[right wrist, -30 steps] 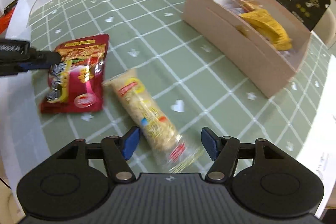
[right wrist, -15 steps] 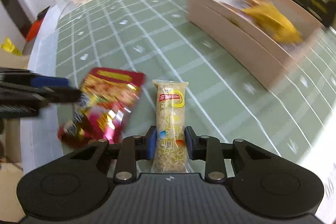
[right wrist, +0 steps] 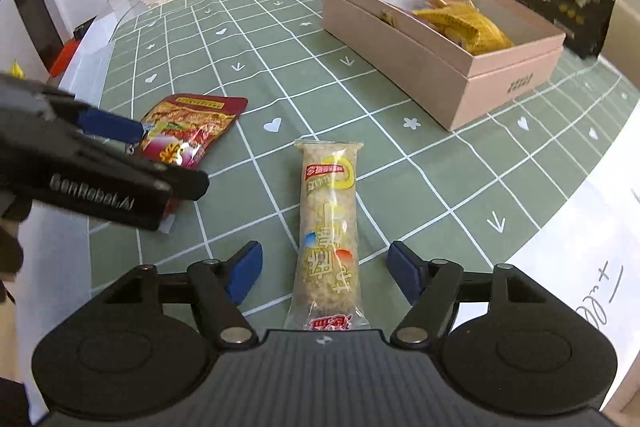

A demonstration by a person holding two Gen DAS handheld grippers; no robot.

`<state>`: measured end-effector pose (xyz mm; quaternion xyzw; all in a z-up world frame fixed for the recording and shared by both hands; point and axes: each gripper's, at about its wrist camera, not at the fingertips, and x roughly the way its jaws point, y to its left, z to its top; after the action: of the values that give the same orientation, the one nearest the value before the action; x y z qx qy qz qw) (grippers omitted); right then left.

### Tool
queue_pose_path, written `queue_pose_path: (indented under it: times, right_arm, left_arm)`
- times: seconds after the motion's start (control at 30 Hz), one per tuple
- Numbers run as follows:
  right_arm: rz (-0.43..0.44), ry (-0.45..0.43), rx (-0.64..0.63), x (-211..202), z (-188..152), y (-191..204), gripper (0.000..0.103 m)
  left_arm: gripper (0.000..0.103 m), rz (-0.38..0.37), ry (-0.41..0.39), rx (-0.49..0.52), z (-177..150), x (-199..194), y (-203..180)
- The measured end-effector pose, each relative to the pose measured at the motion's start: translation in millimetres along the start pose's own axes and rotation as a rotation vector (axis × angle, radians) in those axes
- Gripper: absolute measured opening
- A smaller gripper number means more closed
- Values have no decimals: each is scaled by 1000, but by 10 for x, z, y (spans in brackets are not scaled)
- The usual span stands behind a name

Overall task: Organize snacks
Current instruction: 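Grasp the yellow-labelled bread stick with the right gripper while left holds the red bag, then carry the bread stick and red bag to the pink box and release them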

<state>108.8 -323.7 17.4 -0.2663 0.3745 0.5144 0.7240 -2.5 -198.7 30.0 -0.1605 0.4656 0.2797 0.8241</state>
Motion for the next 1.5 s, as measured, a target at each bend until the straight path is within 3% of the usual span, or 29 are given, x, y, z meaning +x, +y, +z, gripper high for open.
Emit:
queue_pose_path:
  times: [0.1,0.2,0.33,0.43,0.53,0.63,0.7,0.77,0.83,0.9,1.0,1.07,1.13,1.23,1.4,1.5]
  right_arm:
    - [-12,-25,0,5,-48,3,81]
    - [-20,-36,2,9,-71,8,85]
    - [-22,-47,6,30,-92,15,92]
    - [-25,-51,9,43,-102,22,94]
    - [-25,-50,10,48,-102,20,97]
    - [-19,-43,5,69,-112,24,103]
    - [-19,-54,5,66,-131,28,103]
    - [-15,-70,1,58,-159,25,103]
    - [-3,-67,-12,48,-160,11,103]
    - [9,-50,-6,39,-119,-25,99]
    - [-14,-49,-9,53,-16,-19,77]
    - [-13,-45,-15,33,67,25,32]
    - [-12,-19,-27,34,128,83,28]
    - [18,-5,-10,19,125,126,28]
    - [28,2,6,-27,79,160,28]
    - [35,4,26,-50,51,148,28]
  left_arm:
    - [81,-48,-23,-84,-24,-82,118]
    - [77,-47,-104,-212,-117,-293,417]
    - [76,-103,-47,-324,-110,-181,663]
    - [76,-88,-22,-265,-5,-15,547]
    - [87,-80,-7,-154,55,112,300]
    - [87,-43,0,-23,53,157,65]
    - [87,-36,-3,4,27,157,-14]
    - [78,-40,-12,-21,-5,119,-17]
    - [64,-60,-22,-37,-34,66,-5]
    - [62,-83,-21,-56,-82,11,14]
    - [57,-121,-26,-70,-161,-77,25]
    - [48,-150,-48,-88,-180,-165,46]
    - [41,-180,-73,-106,-173,-254,84]
    - [40,-205,-71,-103,-133,-266,110]
    - [39,-408,-21,-216,-130,-119,168]
    - [45,-443,-6,-260,-144,-6,185]
